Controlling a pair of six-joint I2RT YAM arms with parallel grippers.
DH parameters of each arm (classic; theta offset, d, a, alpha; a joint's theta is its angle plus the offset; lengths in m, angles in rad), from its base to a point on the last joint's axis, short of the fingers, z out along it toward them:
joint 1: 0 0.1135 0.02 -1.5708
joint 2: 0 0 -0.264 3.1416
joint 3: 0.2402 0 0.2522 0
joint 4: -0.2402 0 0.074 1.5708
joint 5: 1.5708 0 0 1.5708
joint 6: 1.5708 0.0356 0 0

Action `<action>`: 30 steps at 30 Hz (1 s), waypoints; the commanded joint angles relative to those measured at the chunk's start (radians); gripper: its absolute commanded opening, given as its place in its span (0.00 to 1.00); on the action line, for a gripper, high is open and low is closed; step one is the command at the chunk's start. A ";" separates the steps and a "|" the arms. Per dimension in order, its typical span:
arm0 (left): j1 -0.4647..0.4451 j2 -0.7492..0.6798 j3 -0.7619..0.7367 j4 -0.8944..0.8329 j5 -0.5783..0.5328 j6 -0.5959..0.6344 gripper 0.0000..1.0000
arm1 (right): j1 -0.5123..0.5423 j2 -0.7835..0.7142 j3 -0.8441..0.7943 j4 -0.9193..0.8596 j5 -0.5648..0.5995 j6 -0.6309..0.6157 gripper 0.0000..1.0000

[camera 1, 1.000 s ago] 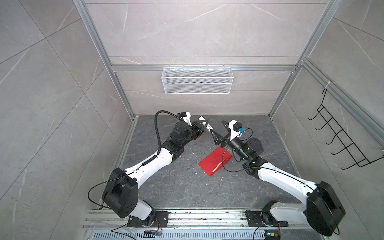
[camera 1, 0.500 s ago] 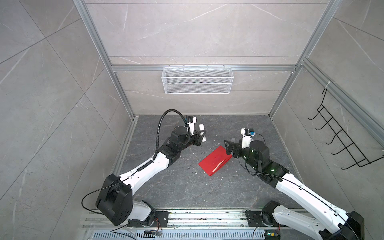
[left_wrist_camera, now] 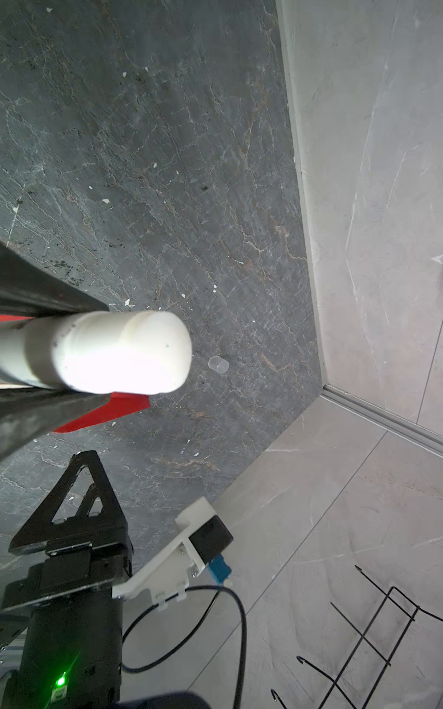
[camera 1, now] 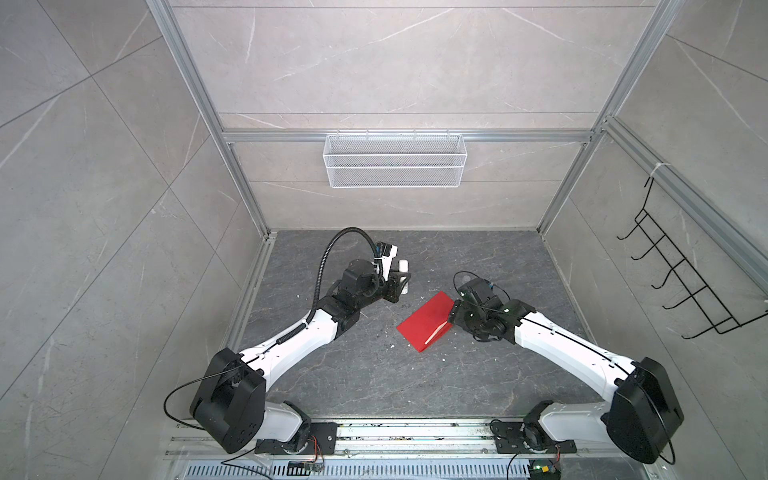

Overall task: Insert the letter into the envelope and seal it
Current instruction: 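Lower the empty right gripper to the envelope flap edge and pinch it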

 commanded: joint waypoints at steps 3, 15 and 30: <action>0.003 -0.043 -0.012 0.056 0.018 0.024 0.00 | -0.032 0.048 -0.010 0.025 -0.061 0.117 0.57; 0.002 -0.024 -0.006 0.059 0.024 0.020 0.00 | -0.090 0.142 -0.017 0.130 -0.146 0.121 0.44; 0.002 -0.014 -0.005 0.053 0.018 0.020 0.00 | -0.114 0.233 -0.025 0.181 -0.212 0.125 0.27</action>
